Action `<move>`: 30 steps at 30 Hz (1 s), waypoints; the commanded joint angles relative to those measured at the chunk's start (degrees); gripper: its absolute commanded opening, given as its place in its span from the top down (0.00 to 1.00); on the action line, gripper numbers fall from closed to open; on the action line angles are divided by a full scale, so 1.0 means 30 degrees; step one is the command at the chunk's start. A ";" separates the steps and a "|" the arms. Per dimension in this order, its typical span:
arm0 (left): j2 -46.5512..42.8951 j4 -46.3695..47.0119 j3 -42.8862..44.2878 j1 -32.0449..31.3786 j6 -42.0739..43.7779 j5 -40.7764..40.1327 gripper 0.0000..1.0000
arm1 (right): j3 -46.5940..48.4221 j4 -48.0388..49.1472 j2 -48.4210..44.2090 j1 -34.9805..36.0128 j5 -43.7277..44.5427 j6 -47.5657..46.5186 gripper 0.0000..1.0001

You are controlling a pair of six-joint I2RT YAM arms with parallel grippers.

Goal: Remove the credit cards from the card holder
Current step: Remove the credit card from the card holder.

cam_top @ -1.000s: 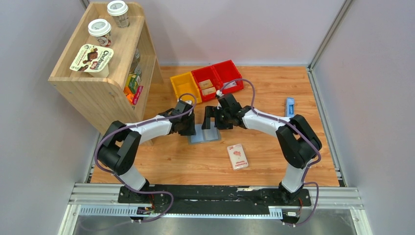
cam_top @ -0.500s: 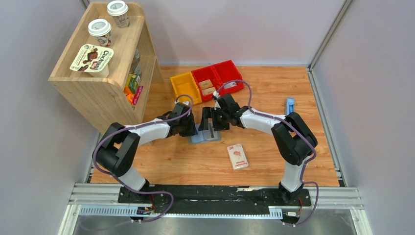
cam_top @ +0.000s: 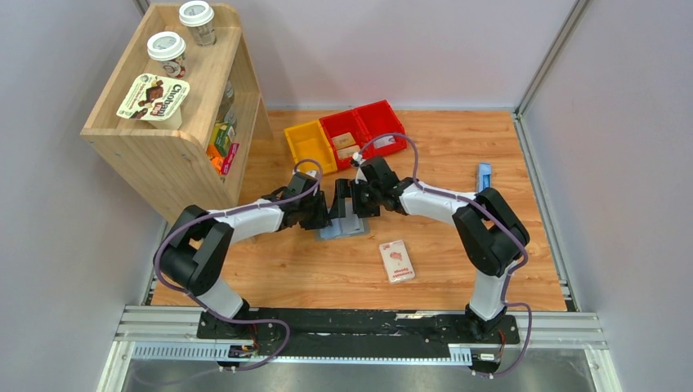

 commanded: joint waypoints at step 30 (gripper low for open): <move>-1.3093 -0.2925 -0.4201 0.0042 -0.1422 -0.3680 0.50 | 0.3759 0.0151 0.1623 0.0967 -0.1529 -0.0531 0.00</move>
